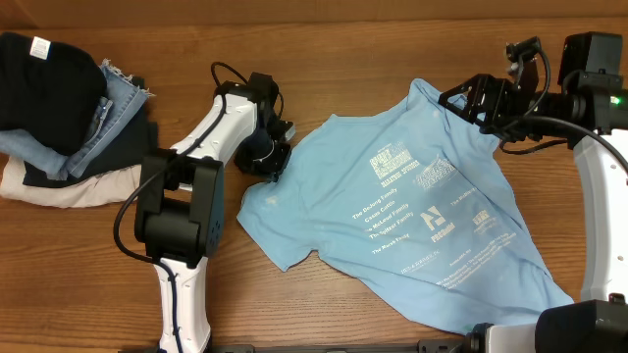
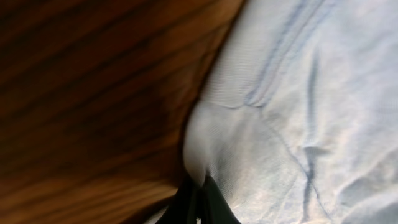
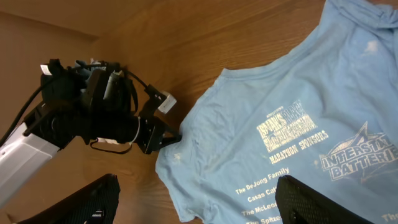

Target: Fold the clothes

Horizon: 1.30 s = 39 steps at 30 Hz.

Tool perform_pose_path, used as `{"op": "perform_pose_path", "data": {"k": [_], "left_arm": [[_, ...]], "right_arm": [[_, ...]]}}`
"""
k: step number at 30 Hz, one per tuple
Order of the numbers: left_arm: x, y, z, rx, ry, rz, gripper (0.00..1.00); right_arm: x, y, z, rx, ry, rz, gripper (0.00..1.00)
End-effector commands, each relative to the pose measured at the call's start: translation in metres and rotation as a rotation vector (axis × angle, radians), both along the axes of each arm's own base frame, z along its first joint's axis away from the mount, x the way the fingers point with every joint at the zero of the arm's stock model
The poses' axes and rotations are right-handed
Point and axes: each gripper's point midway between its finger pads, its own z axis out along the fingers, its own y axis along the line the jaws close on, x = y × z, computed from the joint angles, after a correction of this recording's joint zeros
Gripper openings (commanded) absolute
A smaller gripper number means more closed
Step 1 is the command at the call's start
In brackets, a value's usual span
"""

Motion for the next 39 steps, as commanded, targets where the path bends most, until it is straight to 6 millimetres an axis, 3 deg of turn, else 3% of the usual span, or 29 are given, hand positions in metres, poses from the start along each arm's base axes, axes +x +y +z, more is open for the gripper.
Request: {"op": "perform_pose_path", "data": {"k": [1,5,8,9,11,15,18,19,20,23,25,27,28,30,31,32,34,37,39], "left_arm": [[-0.001,0.069,-0.018,0.296,0.033,0.283,0.04],[-0.013,0.17,-0.014,0.369,0.136,0.77,0.04],[-0.034,0.234,-0.012,0.336,0.215,0.973,0.04],[-0.038,0.247,-0.012,0.305,0.228,0.992,0.04],[-0.04,0.251,-0.012,0.23,0.24,0.986,0.04],[-0.016,0.227,-0.008,0.074,0.173,0.884,0.04],[0.01,0.208,0.027,0.022,0.038,0.767,0.14],[0.018,0.201,0.047,0.013,-0.023,0.727,0.2],[0.028,0.189,0.079,0.0,-0.118,0.677,0.24],[0.038,0.156,0.163,-0.04,-0.343,0.582,0.43],[0.033,0.128,0.224,-0.086,-0.505,0.51,0.54],[0.025,0.103,0.268,-0.131,-0.633,0.444,0.63],[0.022,0.091,0.286,-0.155,-0.69,0.414,0.66],[0.013,0.073,0.311,-0.192,-0.763,0.365,0.71],[0.011,0.068,0.315,-0.201,-0.774,0.355,0.71],[0.007,0.062,0.317,-0.213,-0.769,0.345,0.71],[0.004,0.055,0.314,-0.231,-0.744,0.333,0.7],[-0.001,0.05,0.312,-0.257,-0.717,0.325,0.69],[-0.004,0.047,0.311,-0.272,-0.703,0.322,0.69]], "right_arm": [[-0.005,-0.005,-0.001,-0.051,0.012,-0.015,0.84],[-0.02,-0.027,-0.025,-0.191,0.132,-0.085,0.91],[-0.032,-0.048,-0.047,-0.315,0.227,-0.144,0.92],[-0.034,-0.052,-0.056,-0.336,0.251,-0.151,0.92],[-0.038,-0.057,-0.078,-0.353,0.3,-0.177,0.92],[-0.052,-0.042,-0.145,-0.338,0.356,-0.125,0.88],[-0.056,-0.012,-0.175,-0.304,0.327,-0.05,0.8],[-0.057,-0.008,-0.185,-0.312,0.333,-0.063,0.77],[-0.061,-0.007,-0.206,-0.345,0.352,-0.122,0.73],[-0.063,-0.009,-0.232,-0.353,0.353,-0.213,0.69],[-0.062,-0.013,-0.248,-0.349,0.321,-0.263,0.57],[-0.061,-0.013,-0.255,-0.343,0.293,-0.271,0.43],[-0.06,-0.013,-0.256,-0.34,0.277,-0.274,0.34],[-0.046,-0.013,-0.252,-0.329,0.211,-0.285,0.04],[-0.033,-0.013,-0.245,-0.321,0.157,-0.296,0.04],[-0.005,-0.022,-0.225,-0.299,0.044,-0.338,0.04],[0.031,-0.039,-0.191,-0.278,-0.086,-0.4,0.04],[0.093,-0.087,-0.096,-0.255,-0.341,-0.53,0.04],[0.11,-0.108,-0.052,-0.253,-0.429,-0.577,0.07]]}}
